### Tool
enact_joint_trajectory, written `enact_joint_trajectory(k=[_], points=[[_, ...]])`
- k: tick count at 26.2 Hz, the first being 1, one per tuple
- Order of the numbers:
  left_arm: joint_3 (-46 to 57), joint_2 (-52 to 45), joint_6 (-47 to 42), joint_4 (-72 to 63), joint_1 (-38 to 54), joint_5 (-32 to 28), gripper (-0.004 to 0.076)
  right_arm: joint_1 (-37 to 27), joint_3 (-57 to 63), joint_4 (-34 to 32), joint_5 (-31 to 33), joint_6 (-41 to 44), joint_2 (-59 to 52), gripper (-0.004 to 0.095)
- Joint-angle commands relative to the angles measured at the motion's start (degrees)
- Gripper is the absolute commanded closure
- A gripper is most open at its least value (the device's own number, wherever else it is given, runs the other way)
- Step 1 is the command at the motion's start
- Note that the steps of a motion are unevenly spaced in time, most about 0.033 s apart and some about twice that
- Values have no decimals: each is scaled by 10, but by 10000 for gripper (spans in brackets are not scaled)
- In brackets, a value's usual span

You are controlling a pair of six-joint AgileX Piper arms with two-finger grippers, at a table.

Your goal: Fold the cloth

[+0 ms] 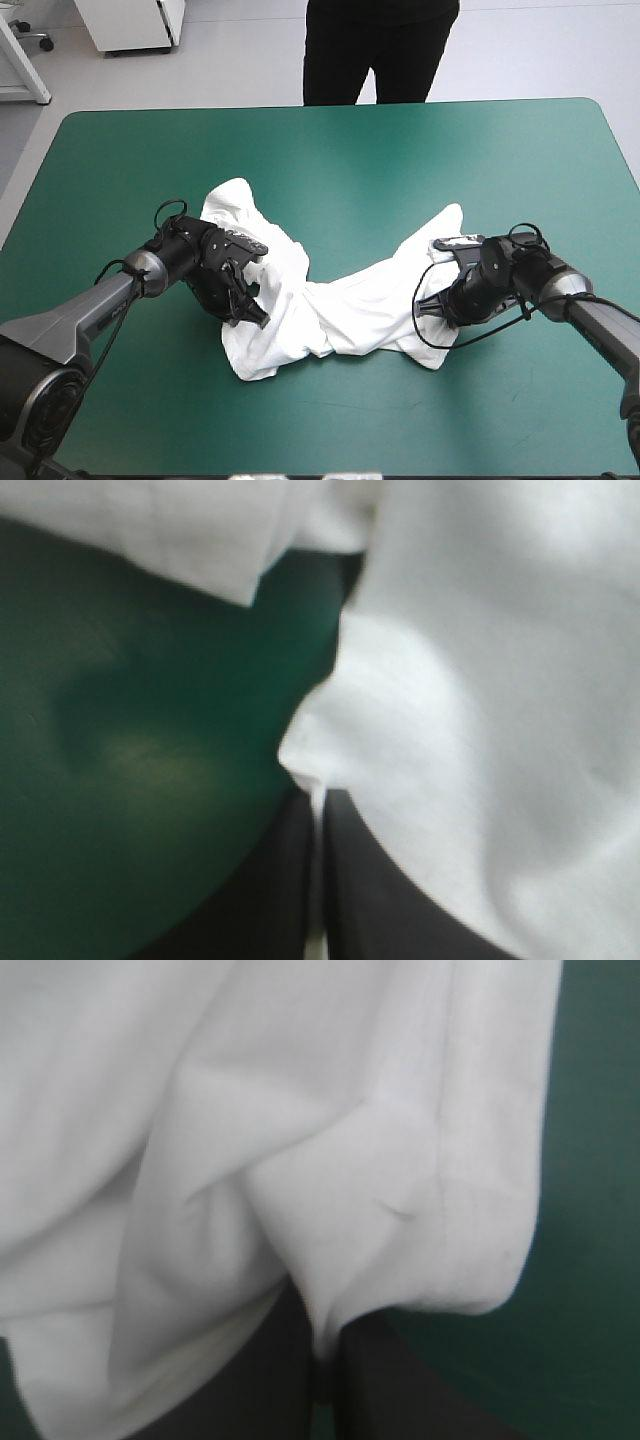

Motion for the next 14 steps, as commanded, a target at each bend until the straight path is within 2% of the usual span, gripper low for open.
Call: enact_joint_trajectory(k=[1, 7, 14], points=[[-39, -74, -11, -12, -1, 14, 733, 1, -68, -3, 52, -6, -70, 922], [-112, -201, -34, -12, -1, 71, 733, 1, -192, -19, 136, 10, -184, 921], [-250, -290, -53, -9, -1, 65, 733, 1, -342, -74, 165, 34, -240, 922]])
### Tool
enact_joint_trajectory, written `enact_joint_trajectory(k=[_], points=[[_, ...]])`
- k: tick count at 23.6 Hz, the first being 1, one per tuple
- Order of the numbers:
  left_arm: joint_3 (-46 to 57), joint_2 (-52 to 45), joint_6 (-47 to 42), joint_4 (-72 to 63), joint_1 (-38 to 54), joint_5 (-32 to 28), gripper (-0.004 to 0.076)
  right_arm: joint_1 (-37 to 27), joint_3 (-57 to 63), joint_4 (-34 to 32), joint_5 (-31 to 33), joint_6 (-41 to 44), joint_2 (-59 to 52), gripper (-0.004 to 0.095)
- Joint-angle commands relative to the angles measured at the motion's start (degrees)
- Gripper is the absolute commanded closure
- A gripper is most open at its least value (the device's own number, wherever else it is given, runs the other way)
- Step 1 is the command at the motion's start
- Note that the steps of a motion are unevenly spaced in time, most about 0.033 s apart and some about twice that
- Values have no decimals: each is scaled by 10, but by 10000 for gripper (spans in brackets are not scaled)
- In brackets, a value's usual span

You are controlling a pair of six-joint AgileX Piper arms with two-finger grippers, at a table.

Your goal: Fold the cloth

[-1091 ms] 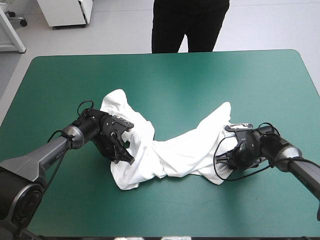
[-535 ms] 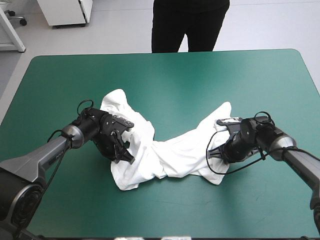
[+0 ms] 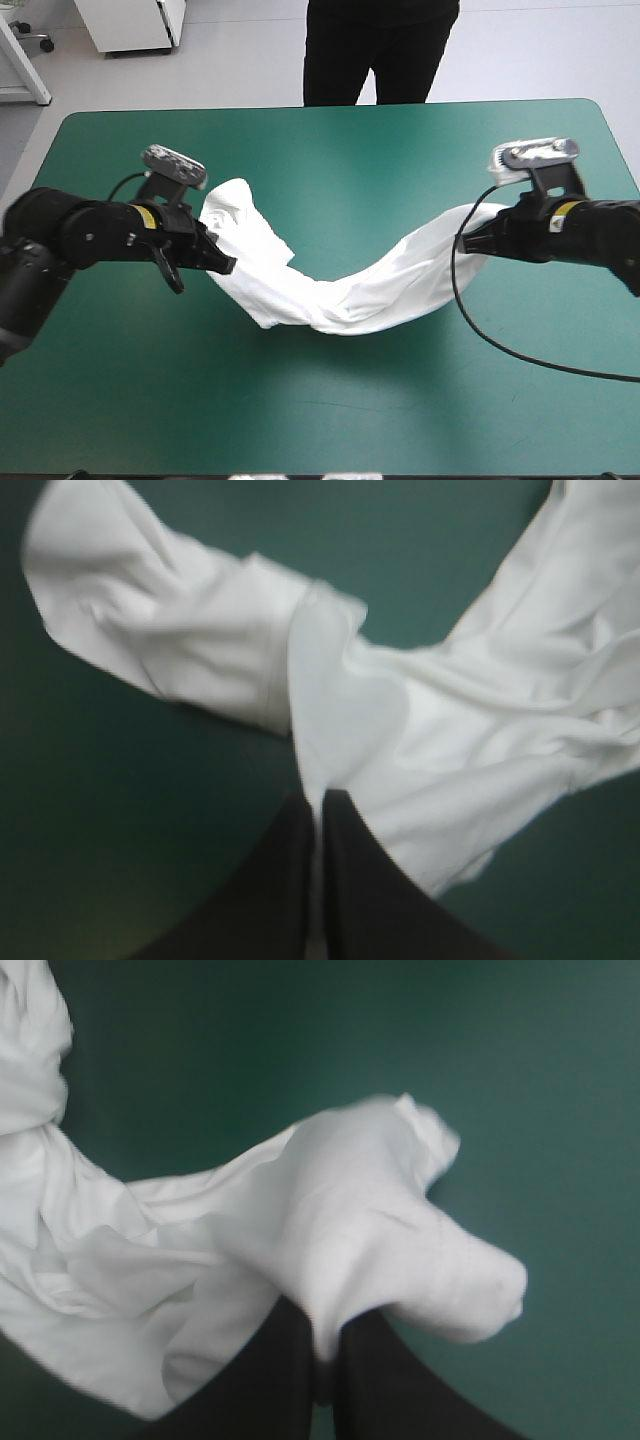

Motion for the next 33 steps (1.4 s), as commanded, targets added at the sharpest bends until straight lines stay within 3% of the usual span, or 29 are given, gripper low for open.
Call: enact_joint_trajectory(k=[1, 10, 15, 18, 23, 26, 33], points=[[-105, -44, -9, -1, -1, -33, 733, 1, -106, -32, -19, 7, -30, 921], [-407, -33, 9, 26, -1, -90, 733, 1, -315, -117, -50, 7, -30, 925], [-544, -19, 32, 15, -1, -141, 733, 1, -431, -121, -106, 7, -30, 925], [-582, -19, 56, -13, -1, -157, 733, 1, -478, -111, -118, 1, -30, 925], [-653, -19, 113, -115, -1, -190, 733, 1, -506, -27, -126, -21, -51, 925], [-691, -22, 116, -134, -1, -193, 733, 1, -506, 4, -96, -22, -80, 925], [-673, -25, 116, -132, -1, -191, 733, 1, -426, 4, -39, -17, -123, 925]])
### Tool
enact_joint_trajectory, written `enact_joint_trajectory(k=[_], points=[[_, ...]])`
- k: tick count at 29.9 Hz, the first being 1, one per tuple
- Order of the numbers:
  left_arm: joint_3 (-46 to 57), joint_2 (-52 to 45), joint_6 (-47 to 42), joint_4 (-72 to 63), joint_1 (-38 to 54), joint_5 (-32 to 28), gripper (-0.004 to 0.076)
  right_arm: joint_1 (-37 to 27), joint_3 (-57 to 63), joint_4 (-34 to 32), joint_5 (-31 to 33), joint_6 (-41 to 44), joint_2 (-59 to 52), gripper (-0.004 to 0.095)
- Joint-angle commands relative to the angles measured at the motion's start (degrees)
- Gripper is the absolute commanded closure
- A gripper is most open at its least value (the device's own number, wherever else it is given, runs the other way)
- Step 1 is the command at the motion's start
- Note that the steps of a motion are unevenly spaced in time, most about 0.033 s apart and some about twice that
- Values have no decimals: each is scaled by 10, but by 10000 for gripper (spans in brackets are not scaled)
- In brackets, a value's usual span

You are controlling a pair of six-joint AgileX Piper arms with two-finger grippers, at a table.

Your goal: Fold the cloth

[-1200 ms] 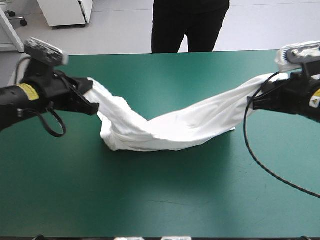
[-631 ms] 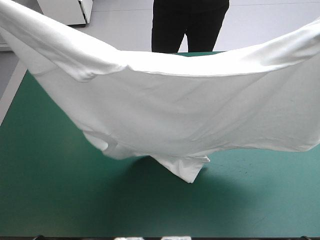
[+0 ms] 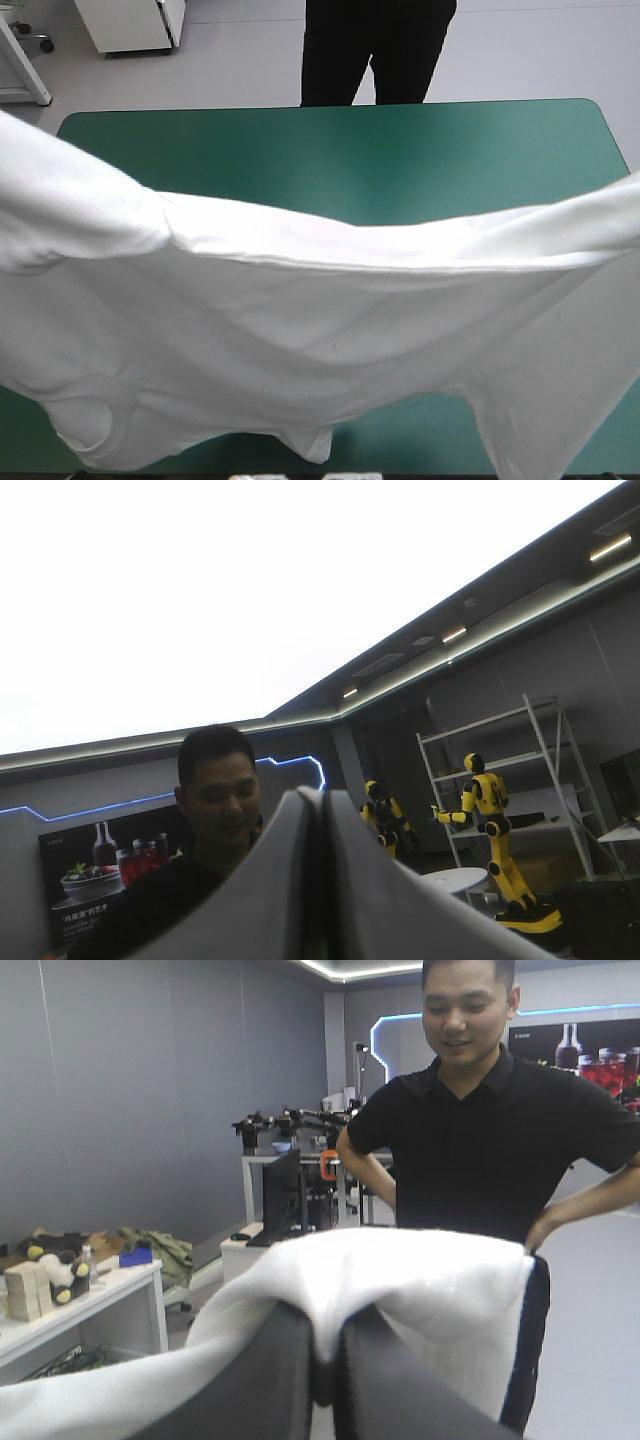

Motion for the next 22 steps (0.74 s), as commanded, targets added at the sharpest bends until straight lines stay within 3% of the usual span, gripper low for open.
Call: enact_joint_trajectory(k=[1, 12, 22], points=[[23, 4, 0, -4, -1, -33, 733, 1, 53, -3, -17, 0, -3, 925], [258, 4, -60, 130, -1, 15, 733, 1, 316, -7, -9, 14, -4, 925], [455, 89, -115, 233, -1, -11, 733, 1, 533, -102, -131, 62, 65, 925]])
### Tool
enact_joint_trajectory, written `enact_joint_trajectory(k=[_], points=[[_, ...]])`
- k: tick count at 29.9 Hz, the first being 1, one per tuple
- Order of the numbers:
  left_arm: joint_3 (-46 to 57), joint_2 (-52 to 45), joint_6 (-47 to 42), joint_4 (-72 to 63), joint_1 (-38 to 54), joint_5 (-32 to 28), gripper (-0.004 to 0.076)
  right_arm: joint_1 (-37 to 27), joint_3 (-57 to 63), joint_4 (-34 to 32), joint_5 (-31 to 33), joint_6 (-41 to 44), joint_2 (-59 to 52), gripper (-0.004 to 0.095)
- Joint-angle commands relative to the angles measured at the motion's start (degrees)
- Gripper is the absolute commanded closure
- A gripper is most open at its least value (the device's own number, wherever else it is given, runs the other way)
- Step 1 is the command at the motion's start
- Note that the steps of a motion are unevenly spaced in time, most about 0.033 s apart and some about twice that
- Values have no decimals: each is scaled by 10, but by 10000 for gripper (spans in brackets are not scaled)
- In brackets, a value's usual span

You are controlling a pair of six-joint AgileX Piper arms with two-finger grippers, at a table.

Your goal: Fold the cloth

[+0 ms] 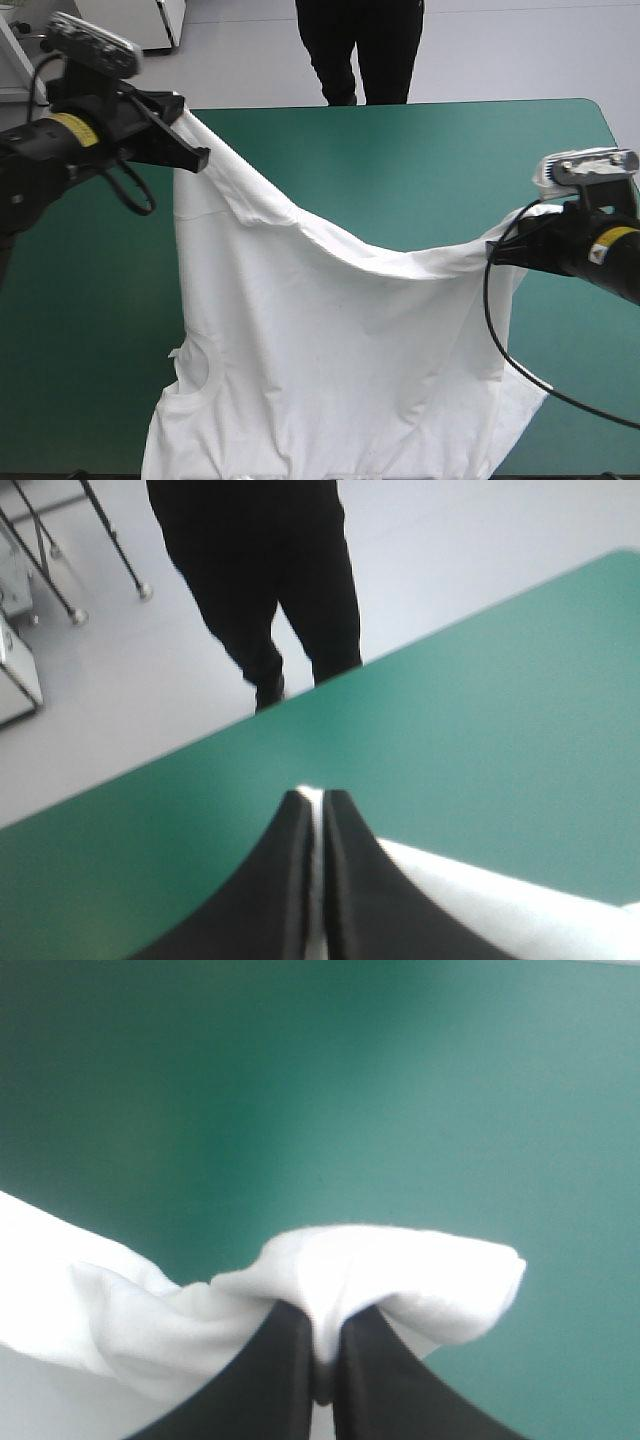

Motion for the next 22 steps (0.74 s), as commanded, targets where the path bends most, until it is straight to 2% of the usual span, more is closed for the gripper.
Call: enact_joint_trajectory(k=[1, 4, 9, 12, 15, 22], points=[[20, 31, -17, 38, -1, -74, 733, 1, 32, -36, -104, 17, 41, 925], [24, 72, -41, 80, -1, -110, 733, 1, 40, -49, -149, 23, 100, 925], [24, 140, -132, 211, 0, -172, 733, -5, 35, -65, -241, 23, 188, 925], [24, 179, -191, 263, 16, -212, 733, -22, 10, -58, -271, 23, 241, 925], [20, 212, -232, 249, 56, -258, 733, -40, -29, -56, -280, 23, 293, 925], [-19, 281, -233, 188, 120, -328, 733, -79, -151, -28, -287, 8, 402, 925]])
